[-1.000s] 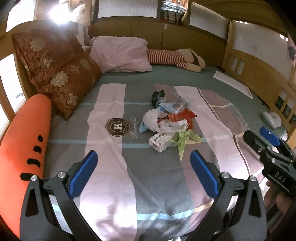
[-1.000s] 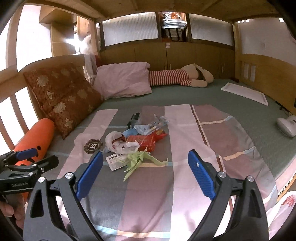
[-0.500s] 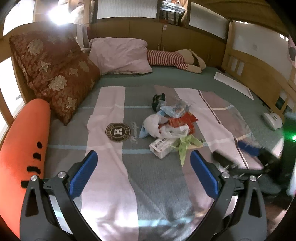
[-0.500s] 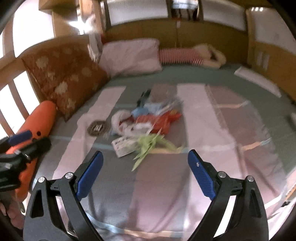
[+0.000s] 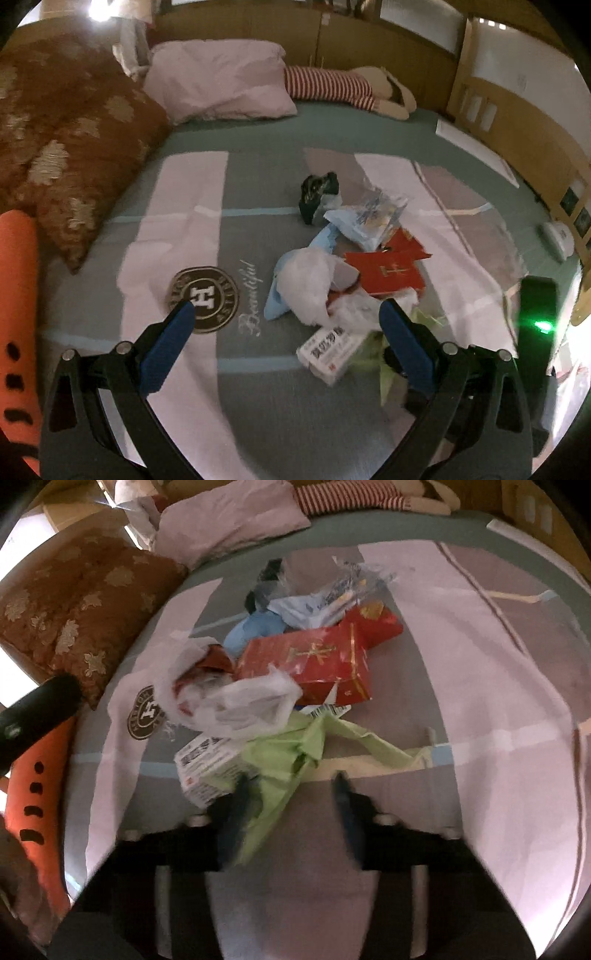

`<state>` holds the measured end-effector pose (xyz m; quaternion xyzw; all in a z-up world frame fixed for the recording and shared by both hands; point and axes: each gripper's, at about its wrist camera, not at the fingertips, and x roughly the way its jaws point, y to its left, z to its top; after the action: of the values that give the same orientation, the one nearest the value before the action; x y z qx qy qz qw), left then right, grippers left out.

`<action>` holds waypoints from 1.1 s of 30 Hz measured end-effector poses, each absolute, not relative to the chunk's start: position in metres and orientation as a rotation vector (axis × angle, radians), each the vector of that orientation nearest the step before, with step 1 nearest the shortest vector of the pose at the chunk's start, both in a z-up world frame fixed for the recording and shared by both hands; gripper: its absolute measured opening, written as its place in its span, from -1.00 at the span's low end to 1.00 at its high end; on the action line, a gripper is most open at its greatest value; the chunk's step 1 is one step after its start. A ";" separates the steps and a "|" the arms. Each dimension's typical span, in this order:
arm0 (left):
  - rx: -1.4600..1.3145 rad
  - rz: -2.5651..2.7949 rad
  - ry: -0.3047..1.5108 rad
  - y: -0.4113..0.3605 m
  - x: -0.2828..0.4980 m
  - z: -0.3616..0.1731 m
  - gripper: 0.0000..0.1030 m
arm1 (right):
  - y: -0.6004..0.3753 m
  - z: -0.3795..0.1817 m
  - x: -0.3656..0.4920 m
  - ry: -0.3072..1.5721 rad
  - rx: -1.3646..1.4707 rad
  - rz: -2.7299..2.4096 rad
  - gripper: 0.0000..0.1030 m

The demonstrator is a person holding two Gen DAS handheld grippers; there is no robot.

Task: Collect trash
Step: 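Grasp the white plastic bag with the left tool while the right tool grasps the green wrapper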

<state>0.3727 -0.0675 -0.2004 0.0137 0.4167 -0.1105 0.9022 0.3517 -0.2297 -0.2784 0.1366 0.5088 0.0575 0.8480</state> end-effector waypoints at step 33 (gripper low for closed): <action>0.000 -0.224 0.654 -0.036 0.228 -0.117 -0.77 | -0.232 -0.141 0.203 0.592 0.013 0.150 -0.76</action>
<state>0.2276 -0.0356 -0.1174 -0.0002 0.3204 -0.1099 0.9409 0.2032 -0.2318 -0.1409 0.0062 0.2913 0.0740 0.9537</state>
